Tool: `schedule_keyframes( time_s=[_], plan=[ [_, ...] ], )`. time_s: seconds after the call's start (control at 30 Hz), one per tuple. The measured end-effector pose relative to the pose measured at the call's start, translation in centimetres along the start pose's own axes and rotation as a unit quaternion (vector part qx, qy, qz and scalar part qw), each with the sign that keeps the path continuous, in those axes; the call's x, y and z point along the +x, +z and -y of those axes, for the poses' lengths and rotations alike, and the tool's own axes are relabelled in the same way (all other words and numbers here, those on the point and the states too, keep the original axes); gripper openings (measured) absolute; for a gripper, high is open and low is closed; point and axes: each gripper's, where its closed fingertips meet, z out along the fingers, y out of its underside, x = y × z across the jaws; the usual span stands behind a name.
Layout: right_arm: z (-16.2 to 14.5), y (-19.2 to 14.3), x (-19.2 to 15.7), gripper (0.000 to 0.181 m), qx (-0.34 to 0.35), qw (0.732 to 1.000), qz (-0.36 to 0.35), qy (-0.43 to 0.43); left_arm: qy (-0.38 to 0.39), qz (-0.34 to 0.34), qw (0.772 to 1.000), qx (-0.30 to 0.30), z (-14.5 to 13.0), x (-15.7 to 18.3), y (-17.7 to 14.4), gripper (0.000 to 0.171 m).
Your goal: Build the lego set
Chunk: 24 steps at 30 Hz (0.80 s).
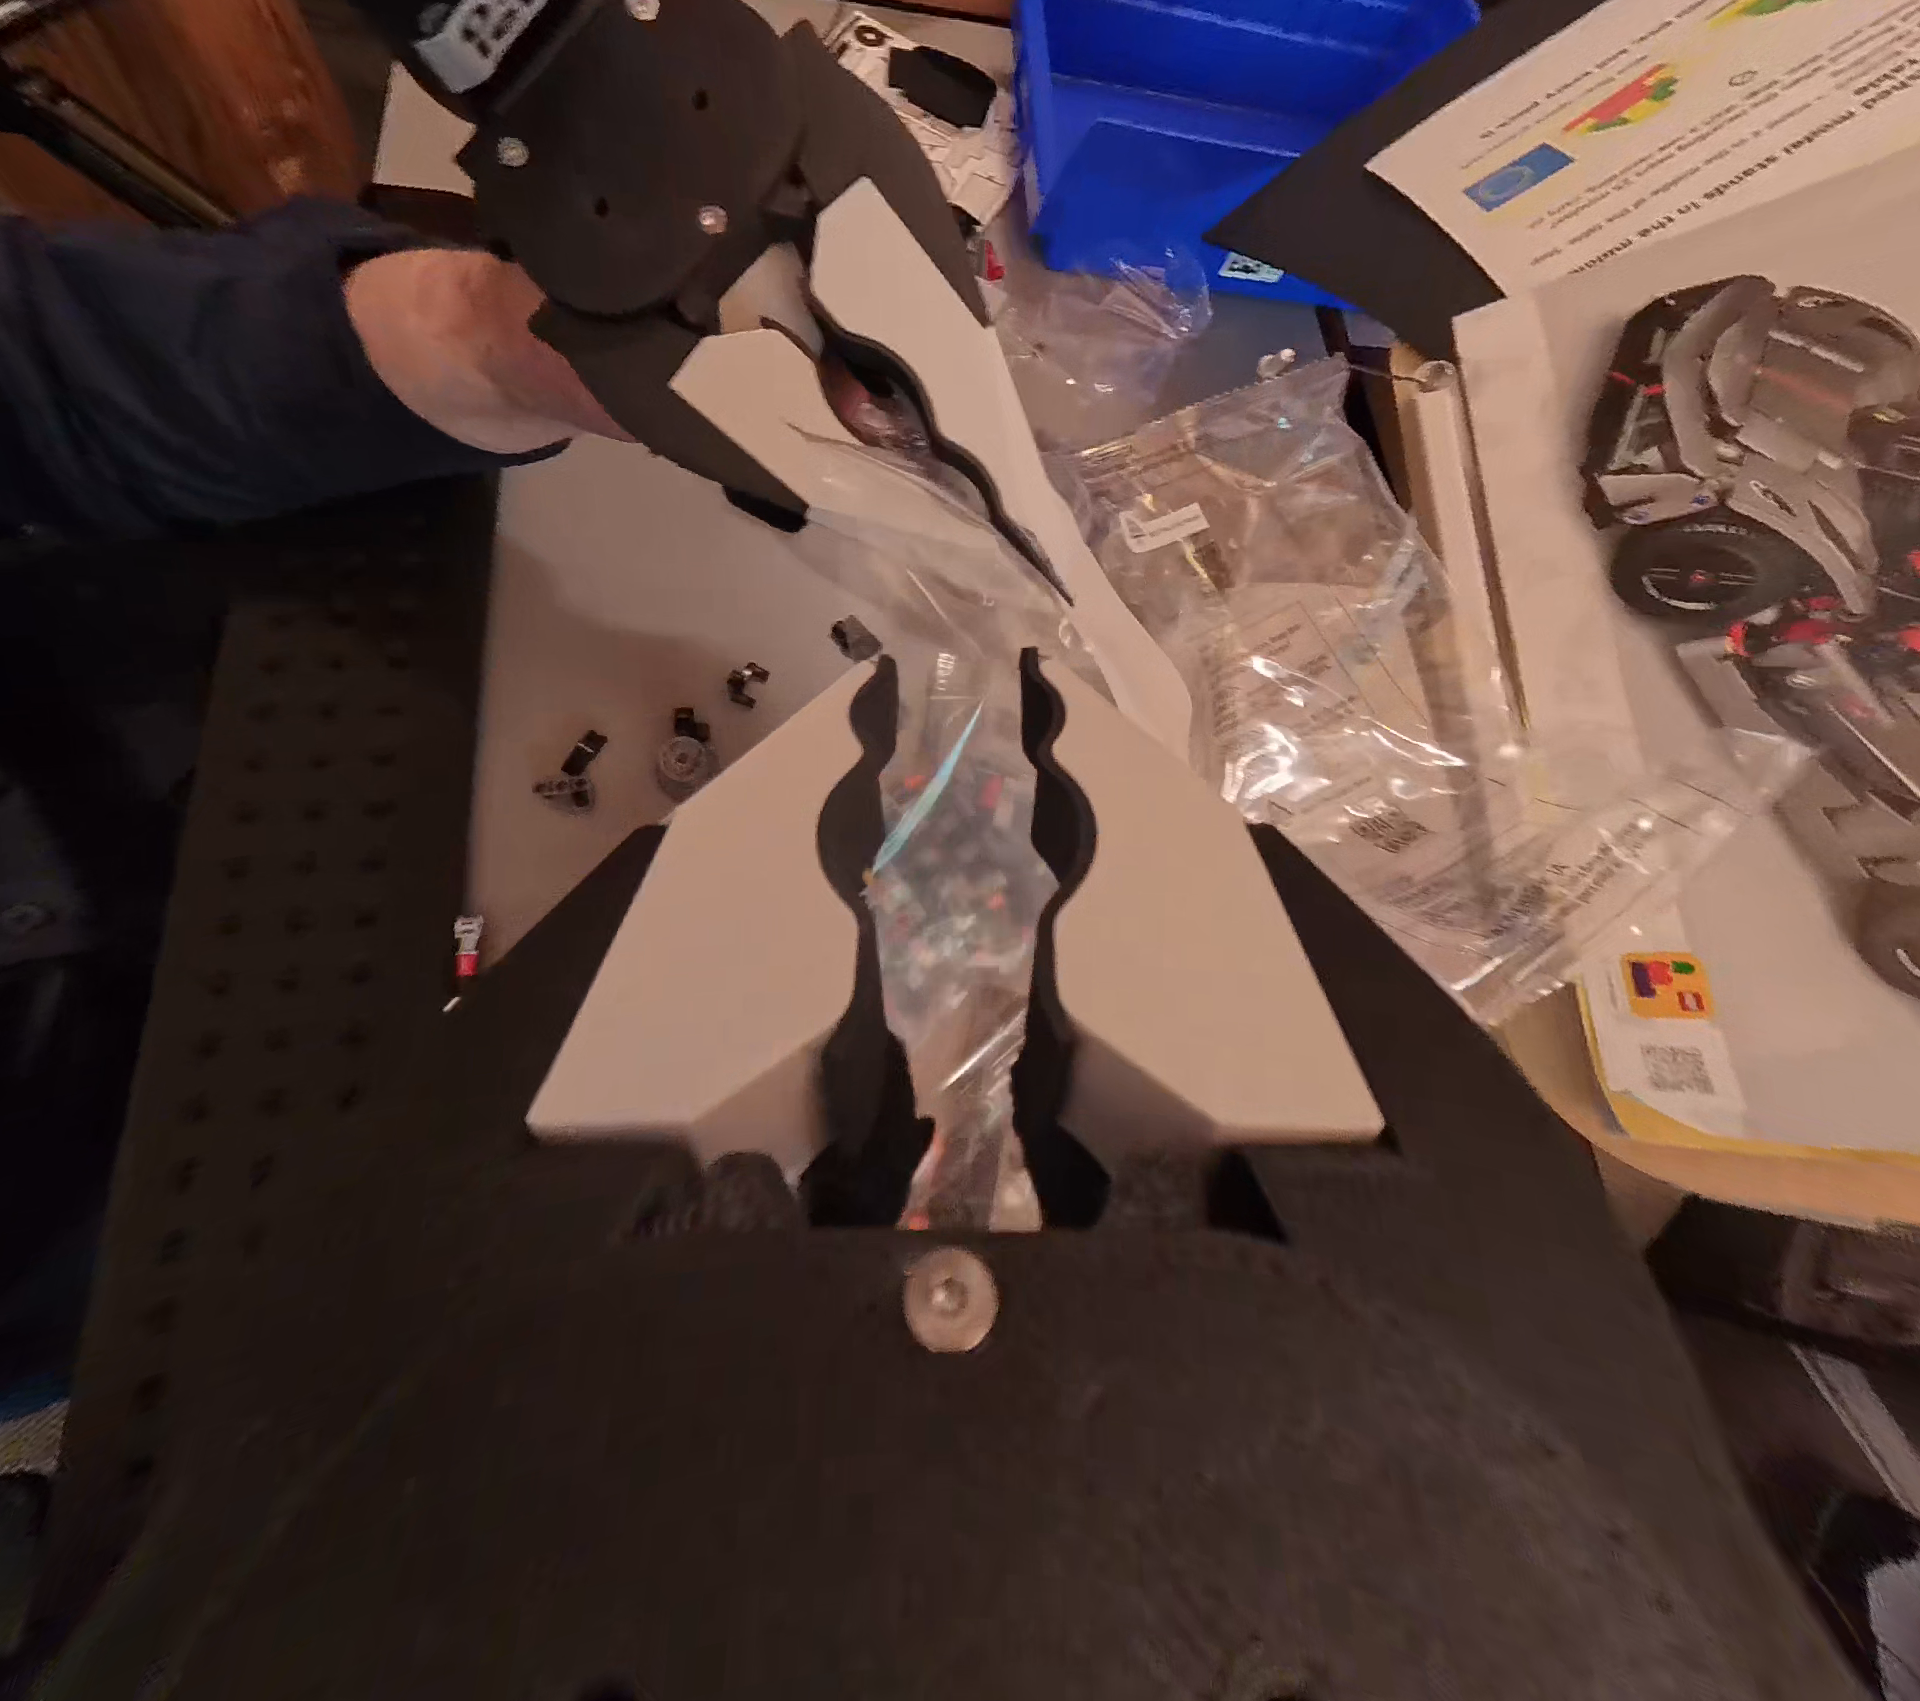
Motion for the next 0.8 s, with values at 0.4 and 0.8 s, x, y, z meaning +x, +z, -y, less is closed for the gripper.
schedule_keyframes(
  time_s=[0.4, 0.8],
  plan=[
    [1.8, -1.7, -0.7, 0.019, 0.051, 0.999, 0.011, 0.008, -0.01, -0.023, 1.0, -0.001, 0.2, 0.7, -0.2, 0.0],
    [0.1, -0.5, 0.5, 0.018, -0.001, 1.0, -0.021, 0.015, 0.004, -0.024, 1.0, -0.01, 0.1, 1.1, 0.1, 0.0]
  ],
)
